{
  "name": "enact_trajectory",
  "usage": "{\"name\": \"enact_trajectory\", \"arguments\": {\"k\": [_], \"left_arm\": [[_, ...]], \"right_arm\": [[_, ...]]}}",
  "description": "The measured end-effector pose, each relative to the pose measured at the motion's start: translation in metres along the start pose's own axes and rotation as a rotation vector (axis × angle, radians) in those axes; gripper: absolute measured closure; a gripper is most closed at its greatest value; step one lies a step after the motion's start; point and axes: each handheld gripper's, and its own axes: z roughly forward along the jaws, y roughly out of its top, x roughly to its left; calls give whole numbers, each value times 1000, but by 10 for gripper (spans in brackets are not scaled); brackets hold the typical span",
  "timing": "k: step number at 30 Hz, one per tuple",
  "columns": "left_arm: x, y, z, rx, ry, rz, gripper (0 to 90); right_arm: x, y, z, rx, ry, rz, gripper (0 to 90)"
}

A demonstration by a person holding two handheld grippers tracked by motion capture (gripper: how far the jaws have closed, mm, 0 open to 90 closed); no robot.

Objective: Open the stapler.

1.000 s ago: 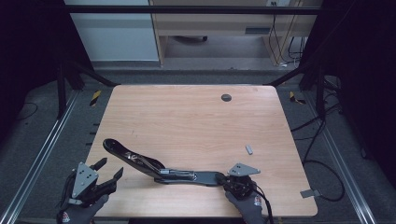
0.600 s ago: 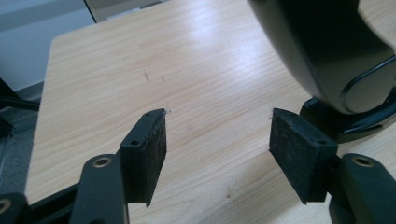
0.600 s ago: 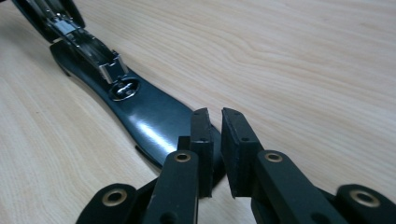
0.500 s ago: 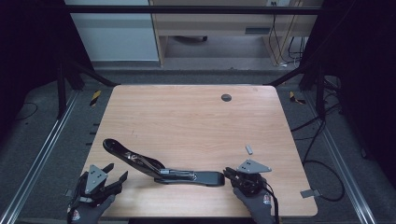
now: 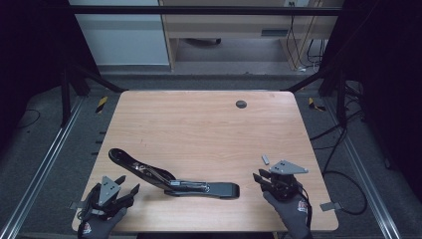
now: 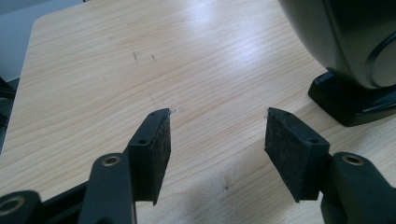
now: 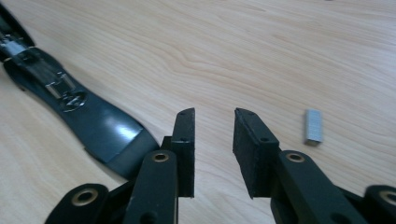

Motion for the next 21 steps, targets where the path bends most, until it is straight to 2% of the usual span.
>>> {"name": "enact_trajectory", "arguments": {"k": [5,11,13,14,15,17,18,19,21], "left_arm": [[1,-3,3,5,10,-5,409],[2,-5,3,10,17,-26,408],[2,-5,4,16,19,-31,406],[2,-5,4,18,19,-31,406],[2,-6,5,21,16,-35,406],[2,-6,5,25,18,-36,406],[2,-6,5,28,16,-36,406],[2,-6,5,31,16,-36,406],[1,-6,6,34,11,-36,404]], "right_arm": [[-12,7,-3,30,-40,32,680],[-27,14,0,79,-94,16,673],[-29,16,2,88,-101,27,675],[-33,16,3,90,-111,10,677],[-34,17,4,101,-113,23,679],[-39,19,8,117,-128,7,679],[-40,20,9,130,-125,23,679],[-42,21,11,133,-137,6,678],[-45,23,14,148,-143,16,679]]}}
